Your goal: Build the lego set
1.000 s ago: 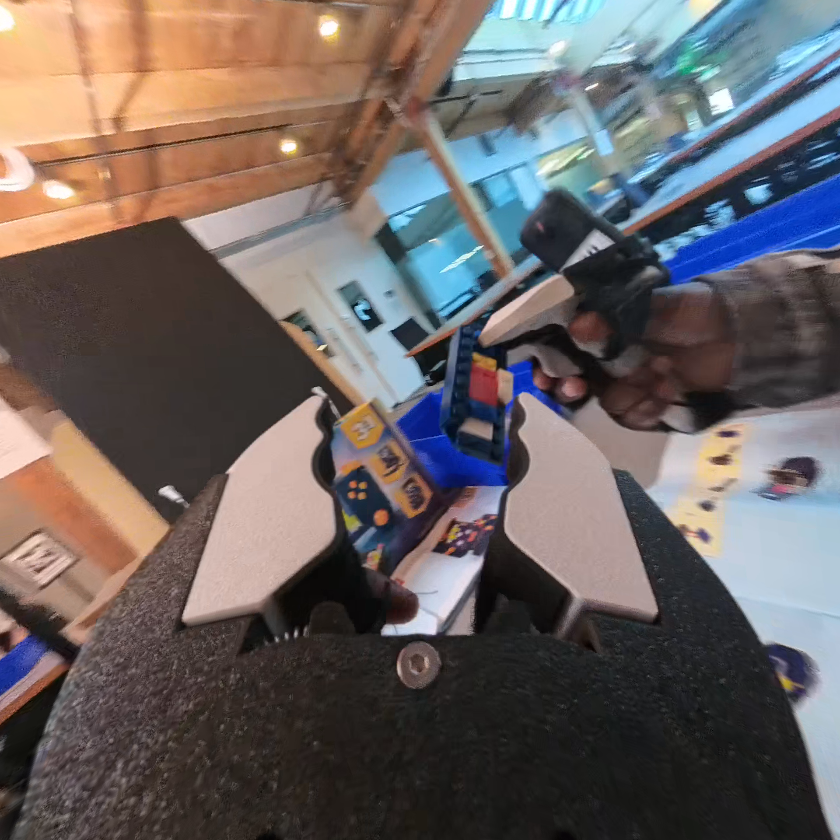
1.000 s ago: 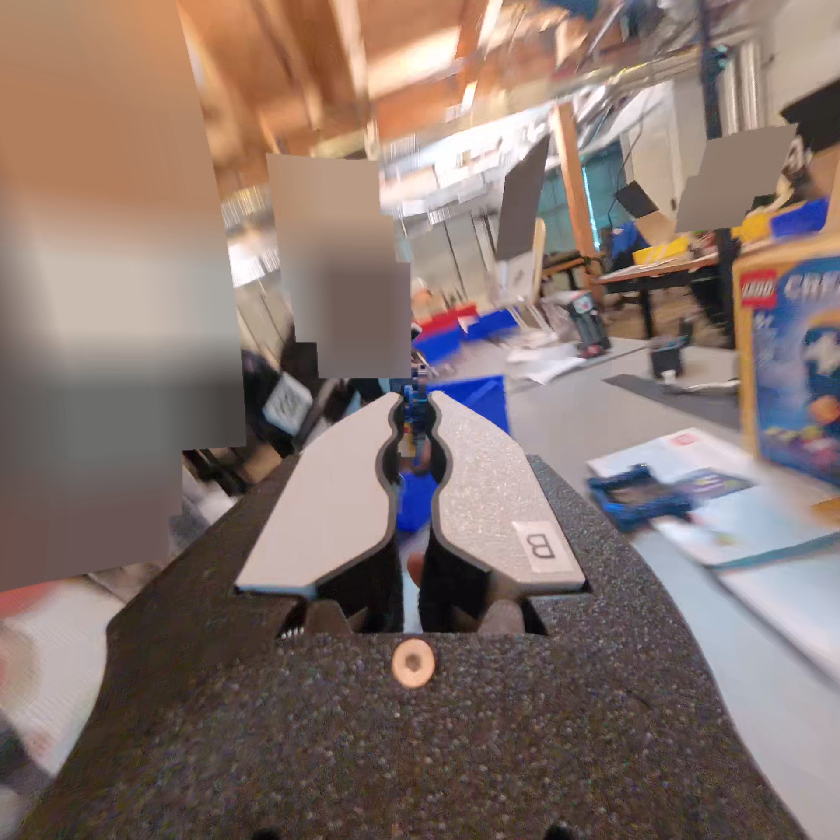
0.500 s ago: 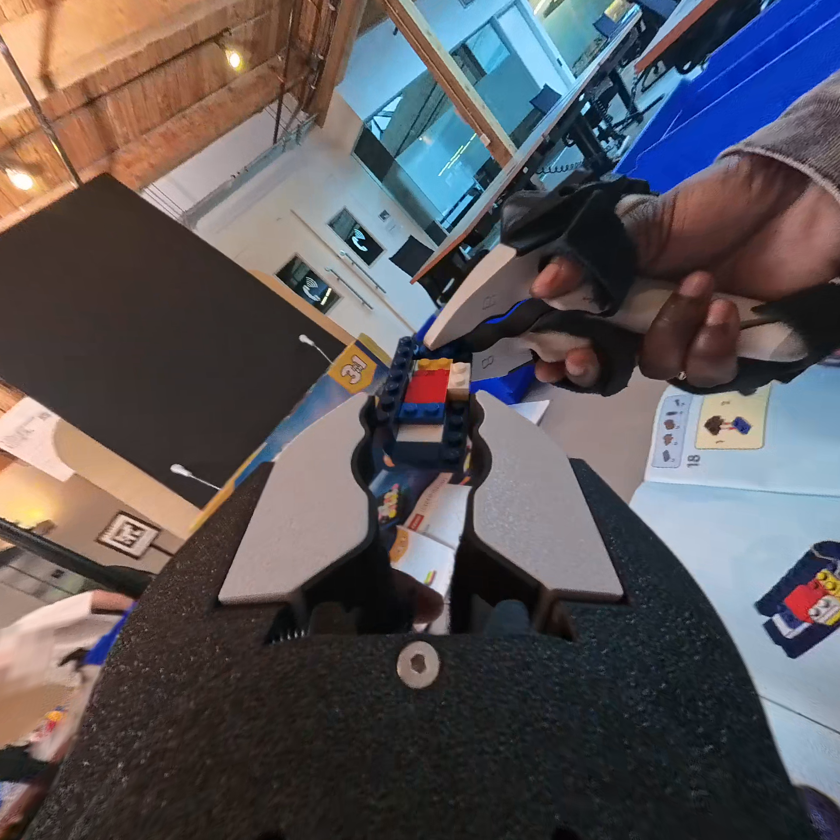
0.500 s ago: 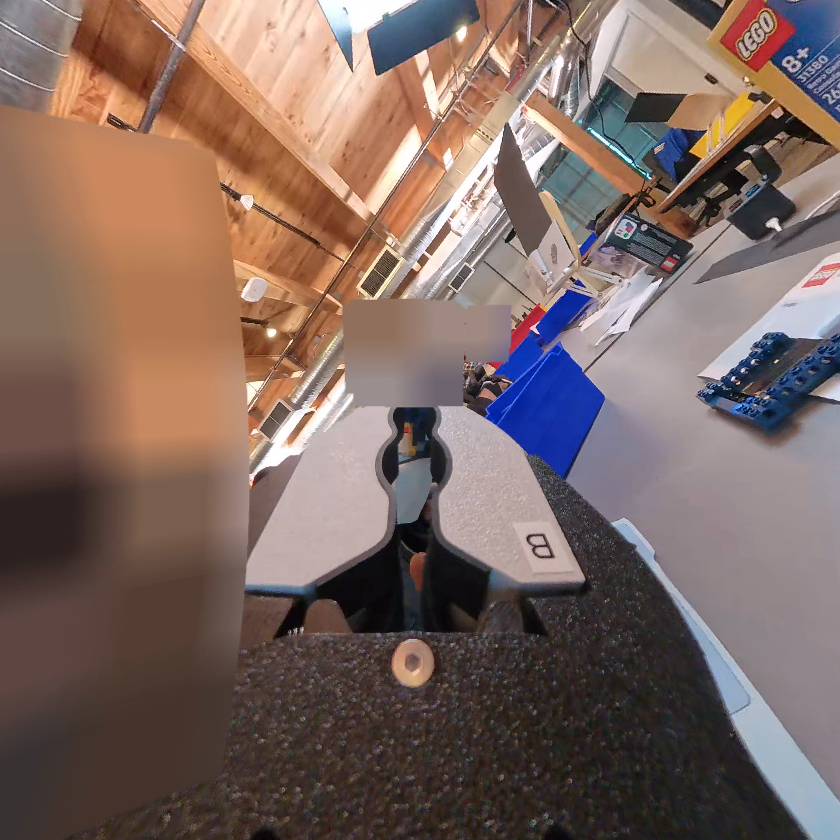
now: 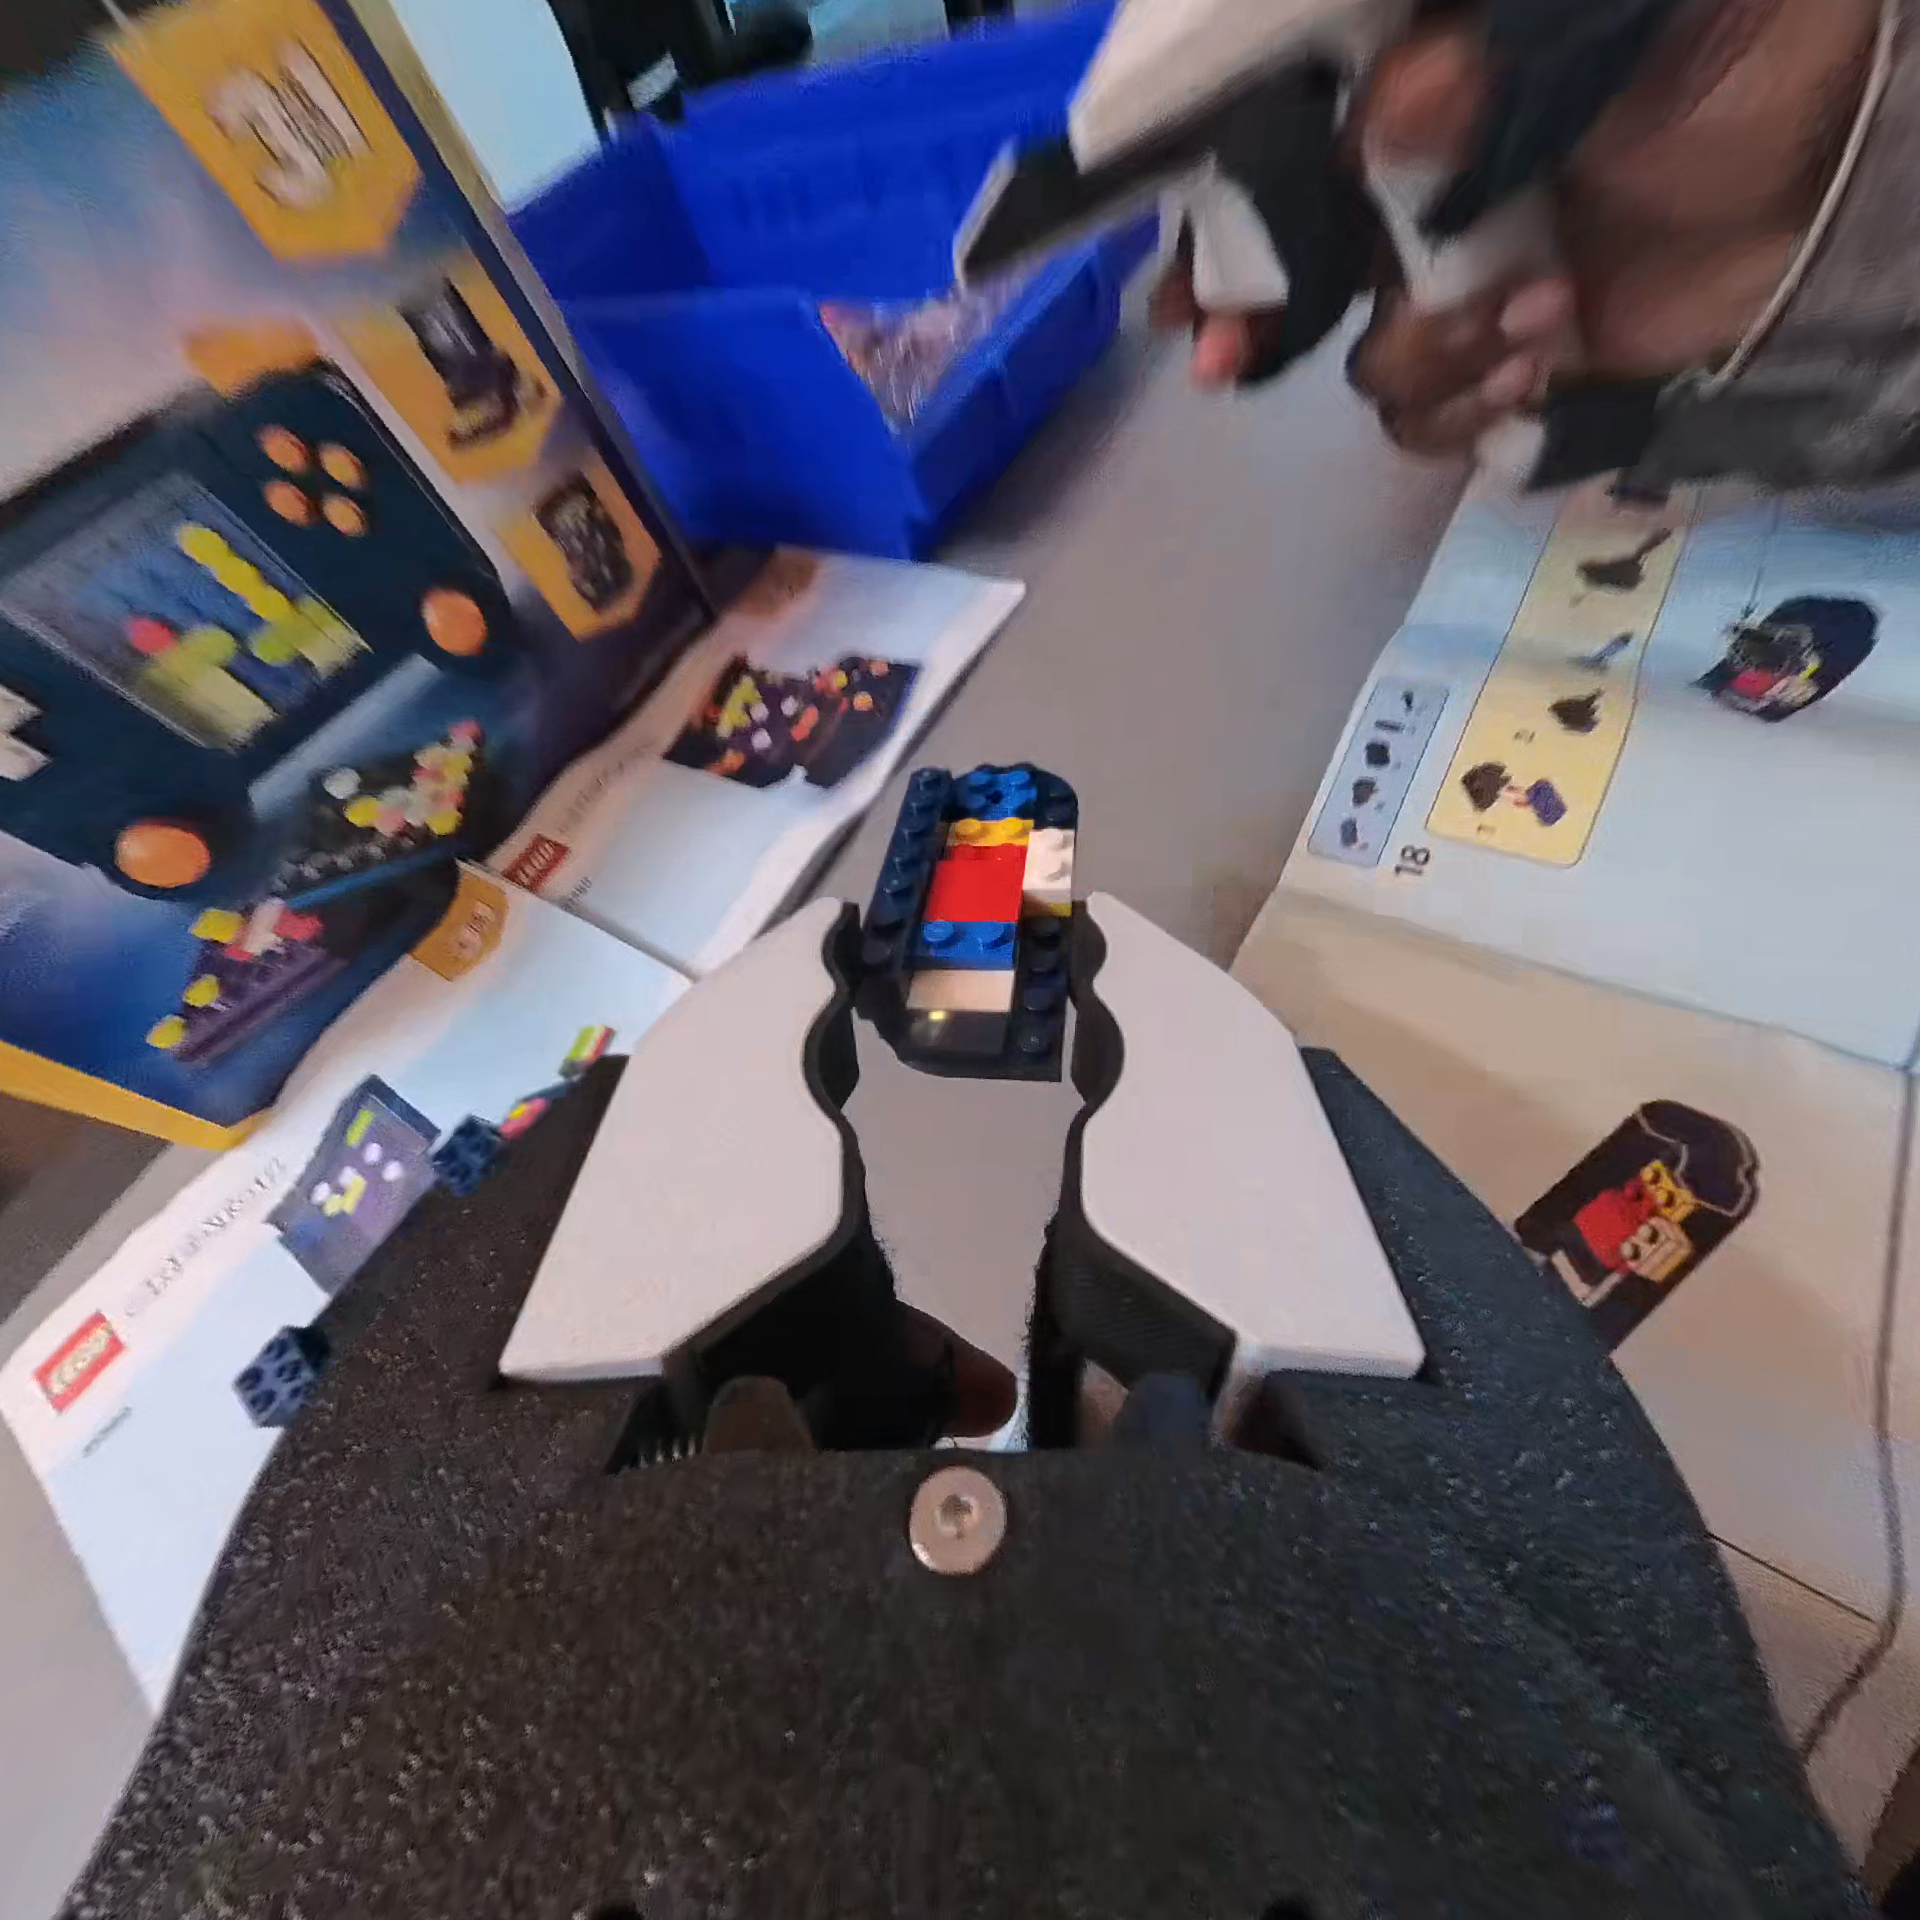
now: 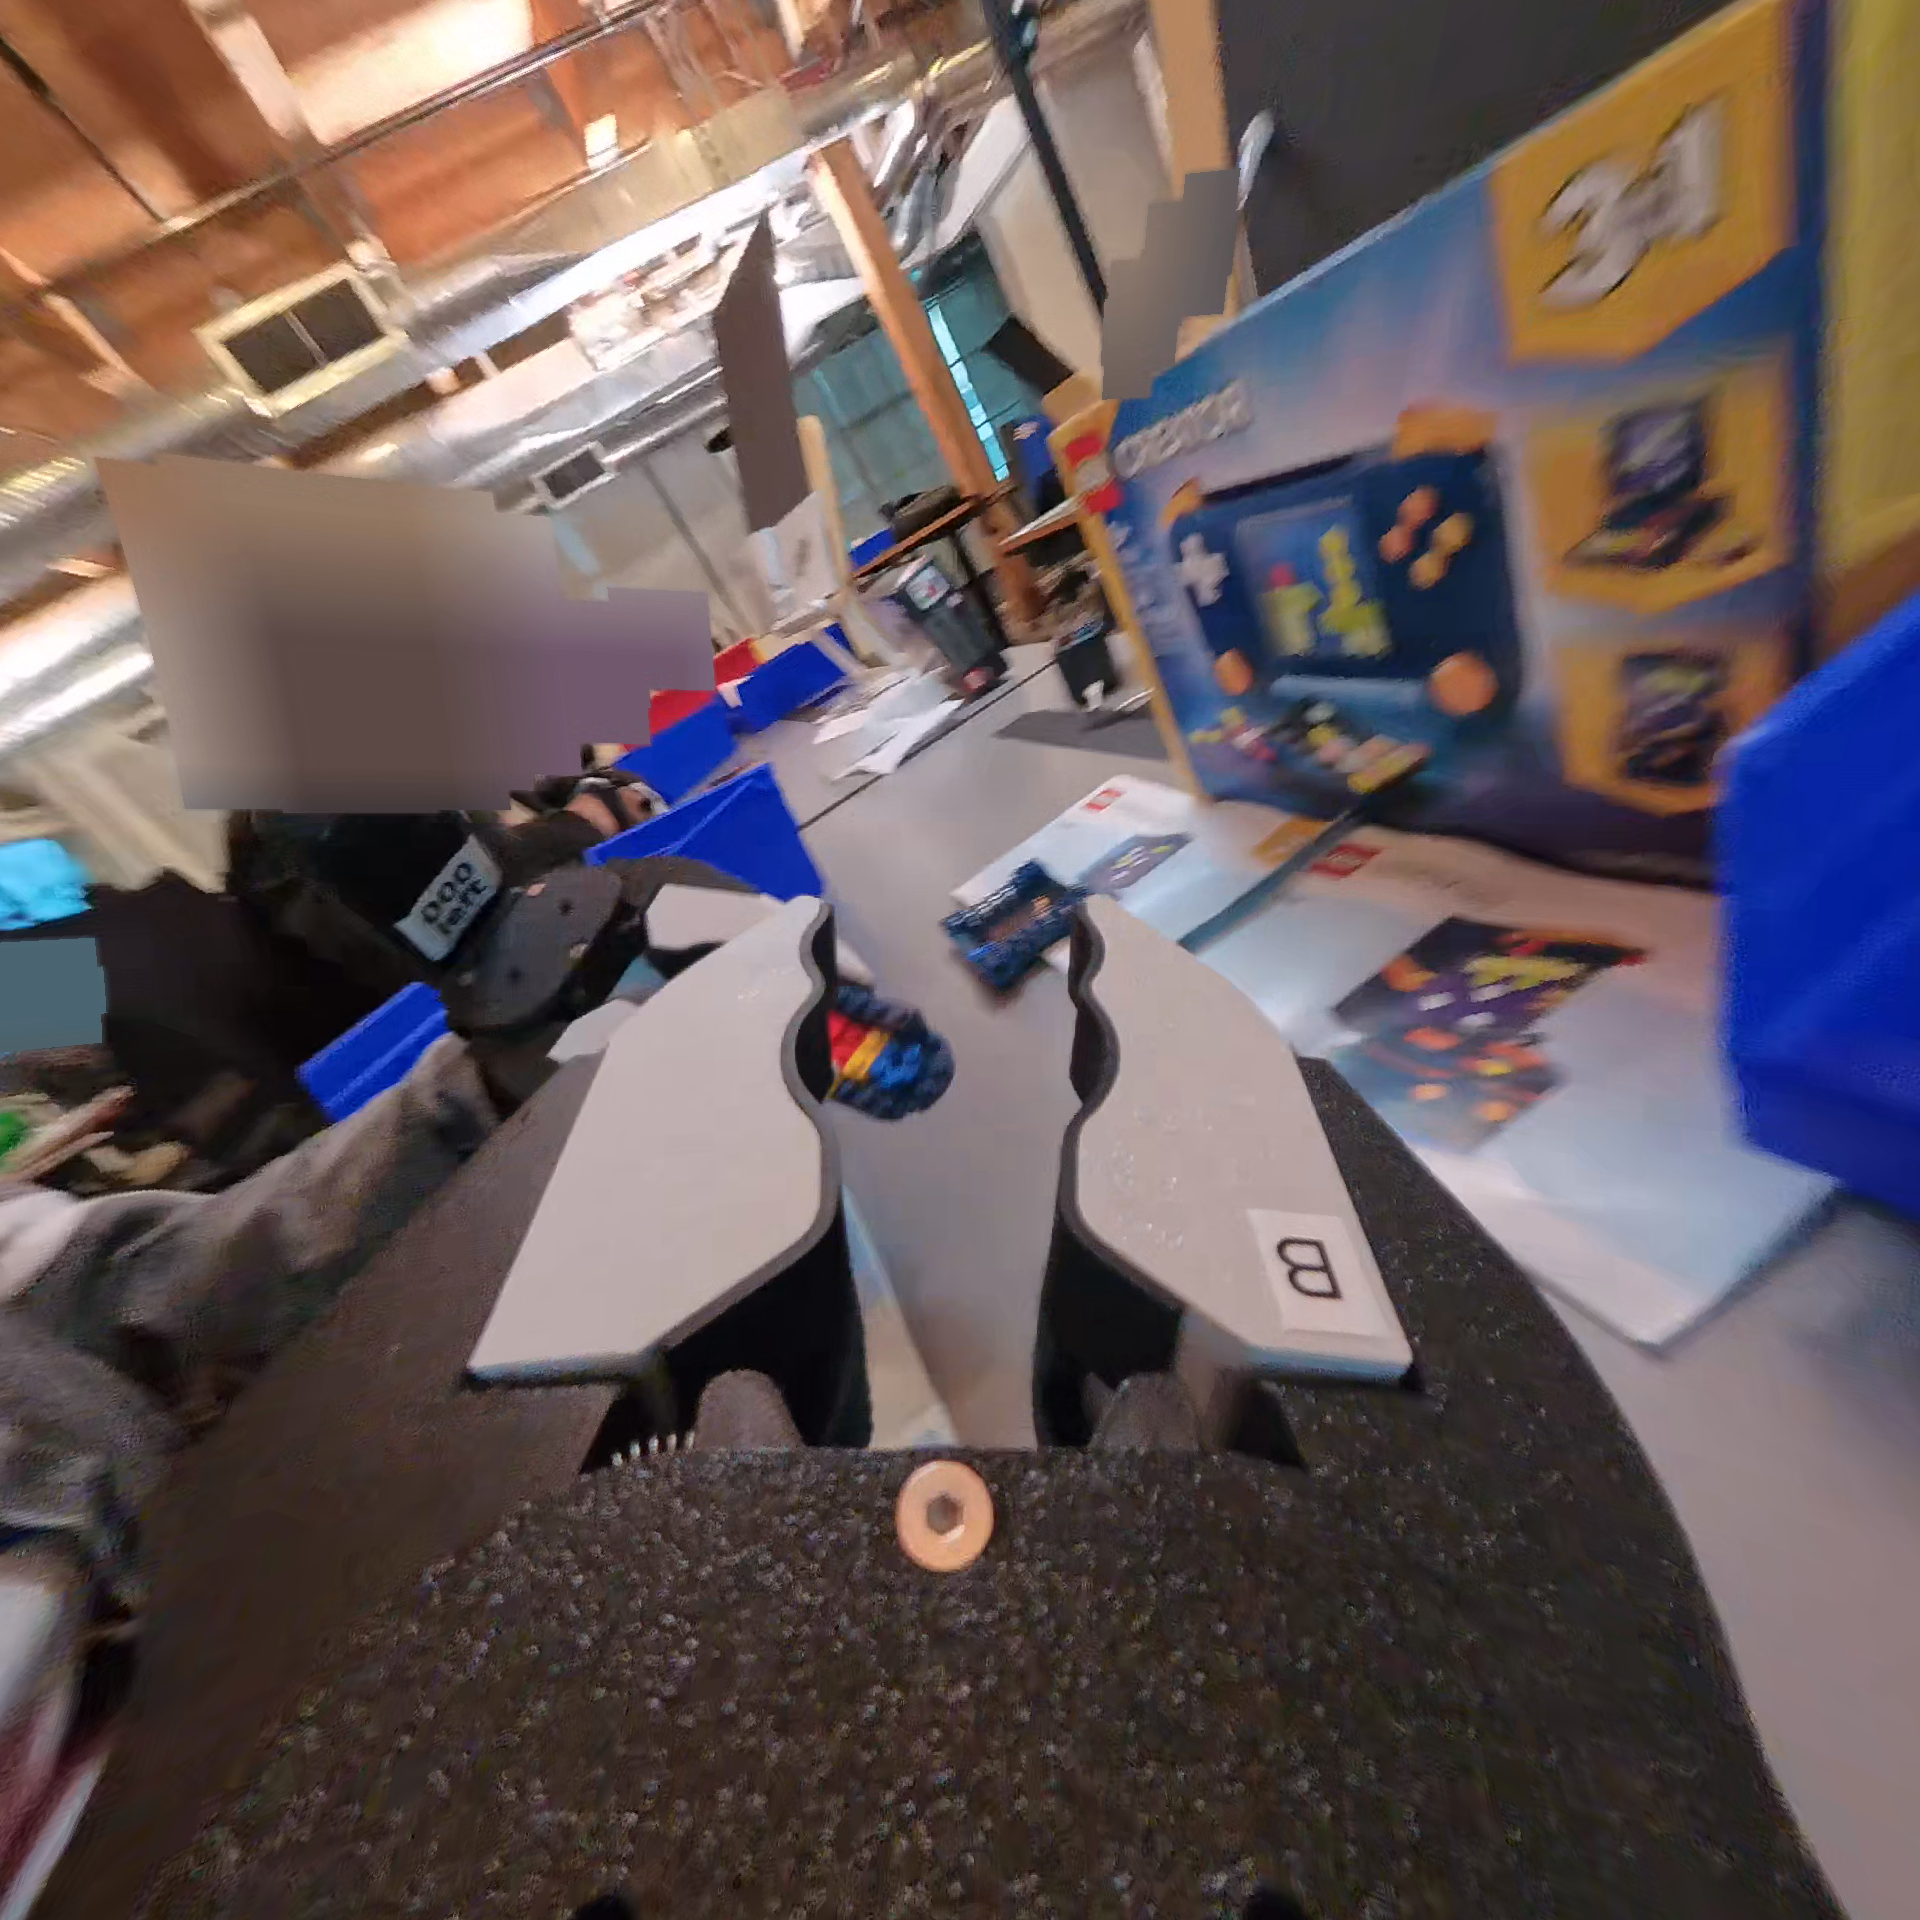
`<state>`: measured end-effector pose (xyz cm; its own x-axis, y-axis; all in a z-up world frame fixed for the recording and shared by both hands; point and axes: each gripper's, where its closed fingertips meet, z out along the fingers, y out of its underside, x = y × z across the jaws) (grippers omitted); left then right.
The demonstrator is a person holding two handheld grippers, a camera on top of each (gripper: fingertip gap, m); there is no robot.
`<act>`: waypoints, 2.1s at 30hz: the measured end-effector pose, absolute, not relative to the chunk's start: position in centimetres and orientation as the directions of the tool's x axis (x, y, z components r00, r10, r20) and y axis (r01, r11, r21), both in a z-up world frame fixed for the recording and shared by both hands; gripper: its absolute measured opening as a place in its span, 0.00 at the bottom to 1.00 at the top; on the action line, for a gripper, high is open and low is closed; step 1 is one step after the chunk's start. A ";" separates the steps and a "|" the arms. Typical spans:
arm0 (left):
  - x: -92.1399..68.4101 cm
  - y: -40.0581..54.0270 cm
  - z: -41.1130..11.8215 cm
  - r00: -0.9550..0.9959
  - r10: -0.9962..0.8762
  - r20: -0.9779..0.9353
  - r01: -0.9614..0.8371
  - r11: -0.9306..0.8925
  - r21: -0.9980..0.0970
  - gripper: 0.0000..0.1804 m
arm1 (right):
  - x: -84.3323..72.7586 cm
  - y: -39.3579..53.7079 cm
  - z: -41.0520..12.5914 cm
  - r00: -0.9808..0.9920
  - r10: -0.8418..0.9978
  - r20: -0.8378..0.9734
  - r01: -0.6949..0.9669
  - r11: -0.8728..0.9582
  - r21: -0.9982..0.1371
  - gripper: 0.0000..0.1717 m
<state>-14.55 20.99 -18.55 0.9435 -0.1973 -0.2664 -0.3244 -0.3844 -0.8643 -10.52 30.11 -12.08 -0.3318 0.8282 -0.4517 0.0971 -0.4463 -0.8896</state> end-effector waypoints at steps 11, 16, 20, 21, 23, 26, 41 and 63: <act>-15.2 21.5 -23.5 0.964 -0.224 -0.141 -0.248 -0.576 -0.779 0.21 | -9.1 32.1 -9.9 -0.271 0.918 -0.290 -0.053 -0.315 -0.948 0.22; -15.8 21.0 -24.6 0.968 -0.204 -0.147 -0.245 -0.622 -0.744 0.25 | -9.3 31.6 -10.1 -0.284 0.914 -0.290 -0.045 -0.315 -0.948 0.22; -16.8 21.1 -23.7 0.975 -0.136 -0.178 -0.224 -0.613 -0.757 0.37 | -9.5 31.7 -10.5 -0.273 0.915 -0.296 -0.039 -0.318 -0.947 0.23; -17.0 21.1 -23.3 0.976 -0.121 -0.181 -0.217 -0.607 -0.764 0.38 | -9.5 31.8 -10.5 -0.268 0.915 -0.302 -0.045 -0.325 -0.945 0.23; -17.2 20.9 -22.8 0.979 -0.093 -0.180 -0.198 -0.617 -0.762 0.37 | -9.5 32.1 -10.6 -0.257 0.912 -0.318 -0.052 -0.342 -0.938 0.23; -16.0 20.2 -22.5 0.988 -0.115 -0.101 -0.152 -0.704 -0.694 0.33 | -9.6 32.8 -11.1 -0.226 0.914 -0.336 -0.047 -0.355 -0.934 0.23; 24.9 17.7 -3.8 0.152 -0.938 -0.312 -0.813 0.061 -0.578 0.31 | -10.1 34.6 -14.4 -0.135 0.920 -0.368 0.013 -0.370 -0.929 0.23; 6.8 23.8 -4.4 0.702 -0.521 -0.486 -0.677 -0.276 -0.682 0.39 | -11.3 32.1 -15.1 -0.195 0.911 -0.364 0.081 -0.355 -0.932 0.26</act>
